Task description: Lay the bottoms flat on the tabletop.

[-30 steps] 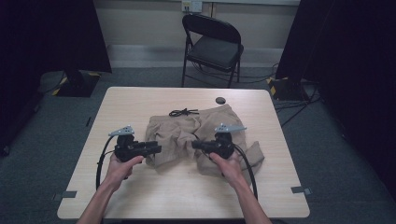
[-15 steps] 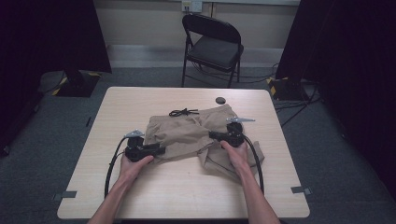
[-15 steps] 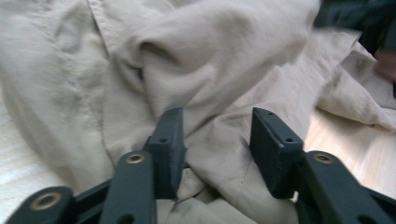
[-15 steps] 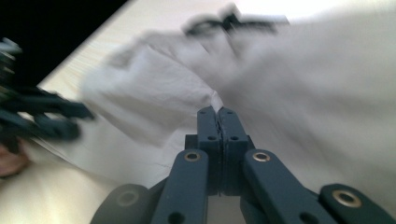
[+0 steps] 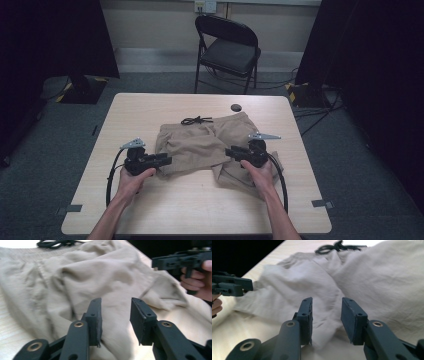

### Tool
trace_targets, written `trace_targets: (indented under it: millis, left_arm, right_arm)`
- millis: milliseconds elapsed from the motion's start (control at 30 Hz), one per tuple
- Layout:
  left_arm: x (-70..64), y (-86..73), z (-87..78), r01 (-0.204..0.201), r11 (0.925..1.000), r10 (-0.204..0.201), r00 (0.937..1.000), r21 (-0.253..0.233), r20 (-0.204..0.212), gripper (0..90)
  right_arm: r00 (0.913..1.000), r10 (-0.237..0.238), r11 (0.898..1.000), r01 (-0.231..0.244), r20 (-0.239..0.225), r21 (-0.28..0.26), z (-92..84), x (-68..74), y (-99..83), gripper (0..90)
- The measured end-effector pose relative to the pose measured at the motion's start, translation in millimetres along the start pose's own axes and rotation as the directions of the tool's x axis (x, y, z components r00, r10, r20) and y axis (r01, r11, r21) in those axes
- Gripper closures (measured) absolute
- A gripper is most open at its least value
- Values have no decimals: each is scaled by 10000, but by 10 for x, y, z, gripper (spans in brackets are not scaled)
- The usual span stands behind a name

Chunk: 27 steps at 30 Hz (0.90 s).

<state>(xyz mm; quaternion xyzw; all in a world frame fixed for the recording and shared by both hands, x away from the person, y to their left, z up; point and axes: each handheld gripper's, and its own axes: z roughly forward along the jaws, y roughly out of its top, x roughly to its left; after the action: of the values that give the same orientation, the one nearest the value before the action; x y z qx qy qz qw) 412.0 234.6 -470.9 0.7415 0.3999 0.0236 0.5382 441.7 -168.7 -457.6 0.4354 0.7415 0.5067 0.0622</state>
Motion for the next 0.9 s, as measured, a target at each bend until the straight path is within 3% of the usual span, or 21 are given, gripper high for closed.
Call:
trace_targets:
  millis: [33, 133, 200, 267, 300, 400, 433, 700, 800, 900]
  left_arm:
    - [-77, -5, -69, -187, 9998, 187, 9994, 8, 290, 632]
    - [-140, -25, -104, -395, 9992, 392, 9986, 70, 360, 632]
    - [-156, -52, -99, -494, 9985, 486, 9982, 228, 363, 579]
    - [-141, -105, -59, -434, 9983, 428, 9990, 394, 158, 517]
    - [-120, -157, -12, -509, 9959, 505, 9987, 751, 72, 503]
    - [-120, -183, 17, -592, 9953, 584, 9982, 771, 121, 454]
    - [-121, -203, 53, -862, 9907, 862, 9963, 1052, 45, 425]
    - [-103, -296, 178, -1127, 9810, 1230, 9907, 1578, -572, 411]
    - [-108, -312, 200, -1374, 9775, 1548, 9827, 1600, -1017, 523]
    - [-63, -304, 186, -999, 9828, 1198, 9850, 1553, -1240, 669]
  right_arm:
    - [10000, -86, 9999, 86, -9, -96, -34, 25, -6, 638]
    - [9997, -170, 9996, 165, -195, -247, -91, 49, -29, 696]
    - [9996, -214, 9998, 213, -176, -37, -87, 46, -57, 714]
    - [9998, -176, 9995, 179, -121, 241, -42, 34, -94, 692]
    - [9999, -126, 9991, 130, -116, 396, 11, 33, -116, 665]
    - [9998, -123, 9991, 129, -147, 401, 48, 35, -119, 651]
    - [9998, -94, 9990, 102, -187, 425, 80, 30, -118, 638]
    - [9999, -81, 9982, 85, -62, 593, 117, 6, -142, 596]
    - [9996, -194, 9973, 206, -181, 701, 145, 28, -151, 547]
    - [9995, -323, 9941, 322, -1, 1040, 203, 46, -191, 514]
